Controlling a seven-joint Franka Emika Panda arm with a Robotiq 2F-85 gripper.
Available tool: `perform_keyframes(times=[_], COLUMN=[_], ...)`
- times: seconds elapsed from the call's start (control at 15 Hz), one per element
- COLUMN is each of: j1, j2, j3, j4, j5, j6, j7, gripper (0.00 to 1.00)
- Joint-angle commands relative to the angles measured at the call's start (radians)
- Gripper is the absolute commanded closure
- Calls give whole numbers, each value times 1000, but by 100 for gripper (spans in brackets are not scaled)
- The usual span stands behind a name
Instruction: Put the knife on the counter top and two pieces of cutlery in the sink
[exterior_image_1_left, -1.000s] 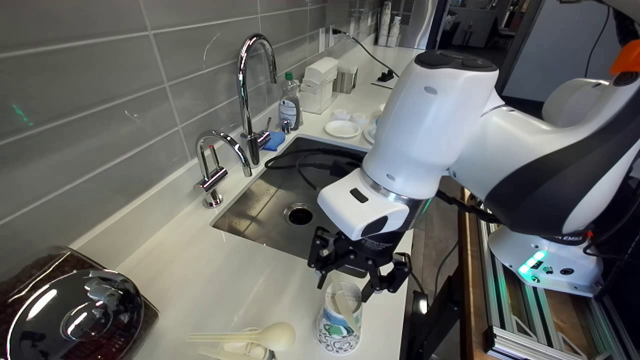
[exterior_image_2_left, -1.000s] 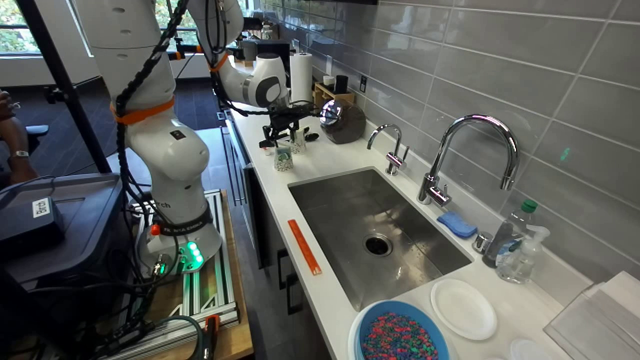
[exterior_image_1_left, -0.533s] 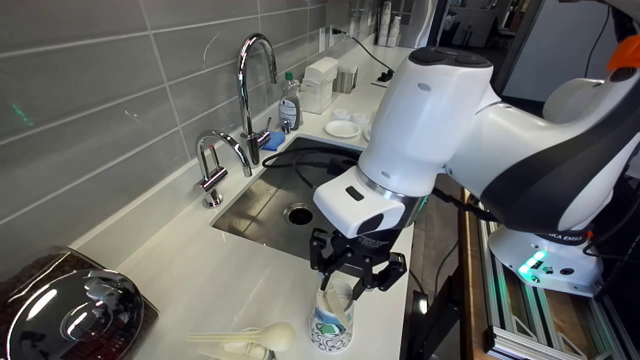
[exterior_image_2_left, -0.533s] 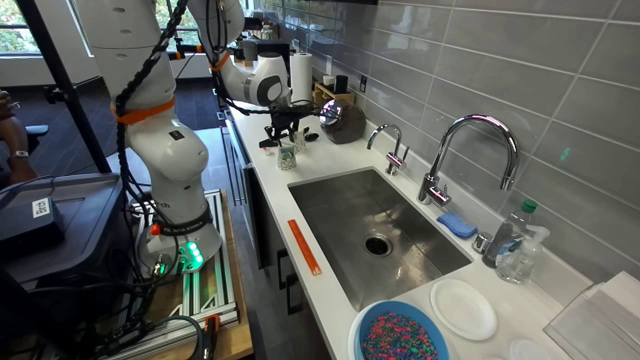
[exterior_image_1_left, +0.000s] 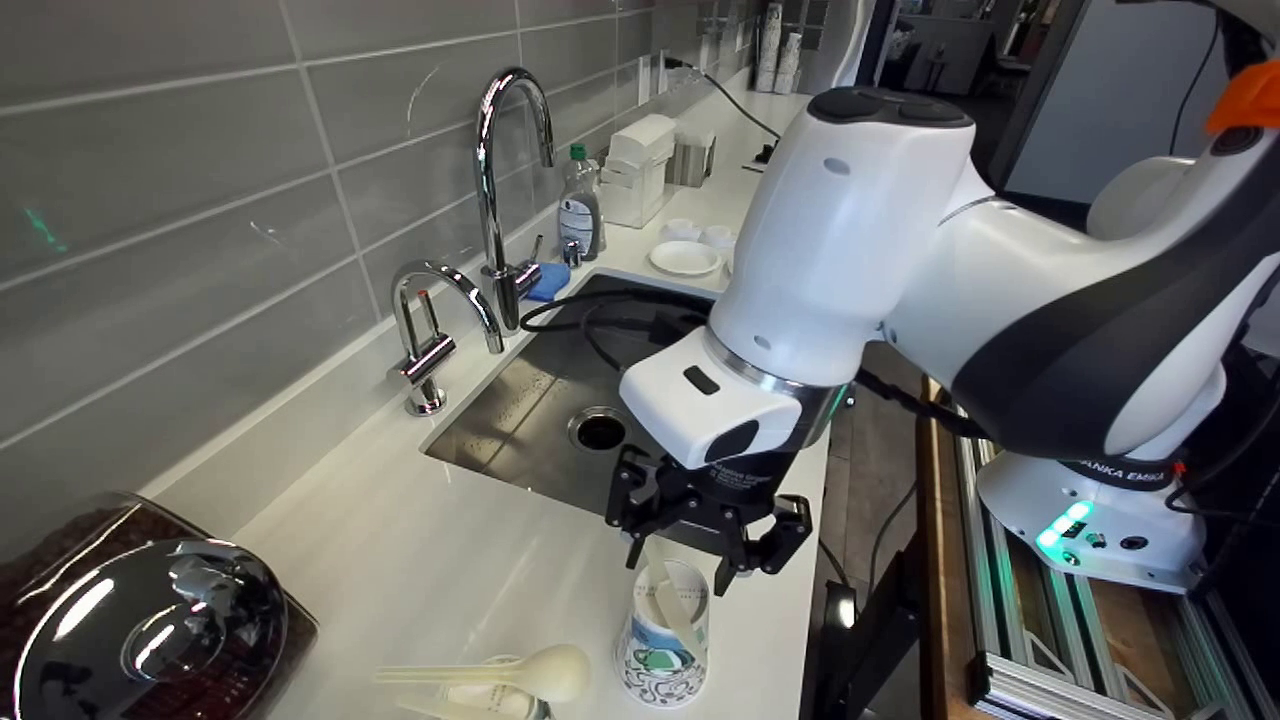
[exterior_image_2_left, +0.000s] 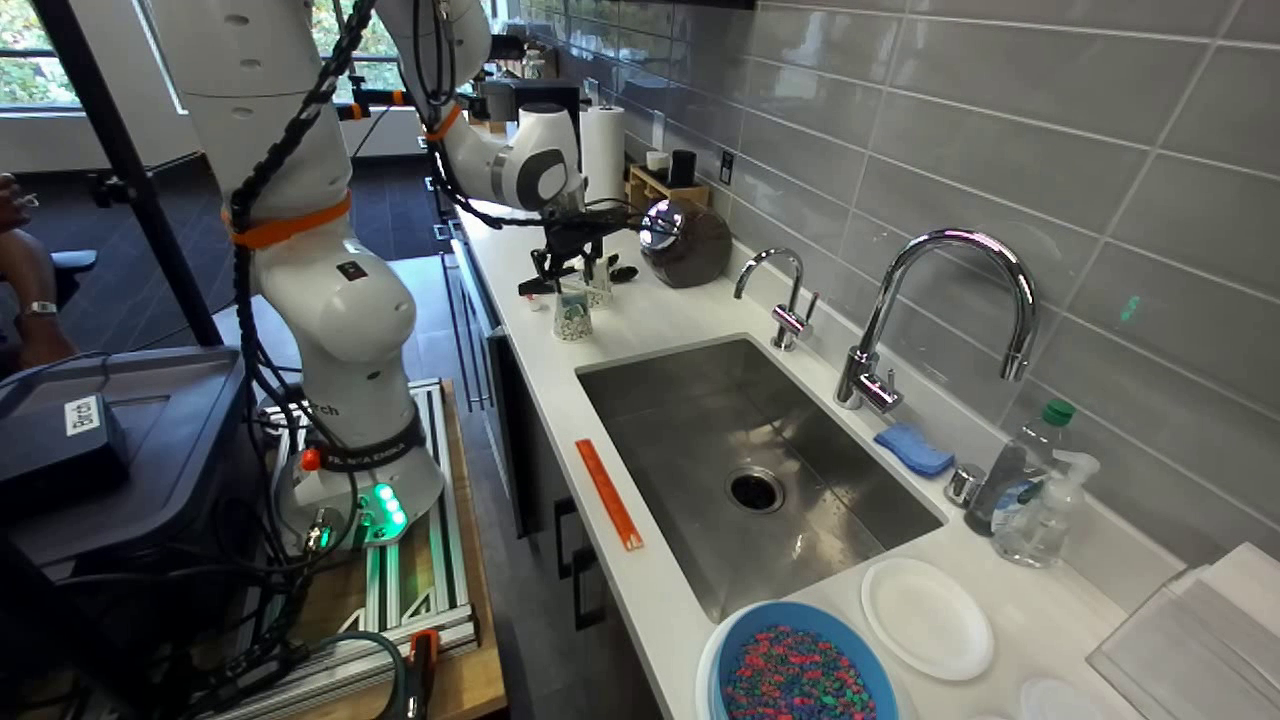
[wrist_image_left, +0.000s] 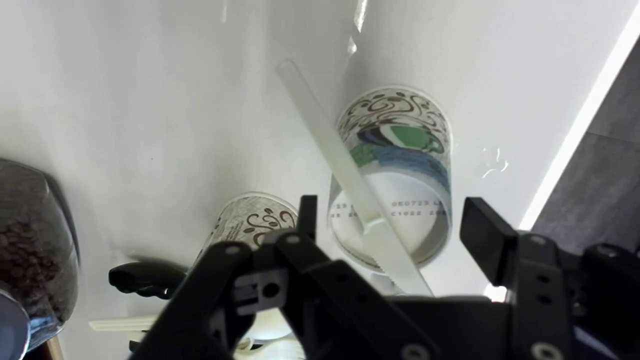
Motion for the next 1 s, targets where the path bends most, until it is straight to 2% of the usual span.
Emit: perform_keyframes(times=[0.0, 0.93], j1=[-23, -34], j2=[4, 55], j3=[14, 30], j4=[24, 78], j5=[-26, -21], j6=[-49, -69], j7=[-12, -55], gripper=[26, 32])
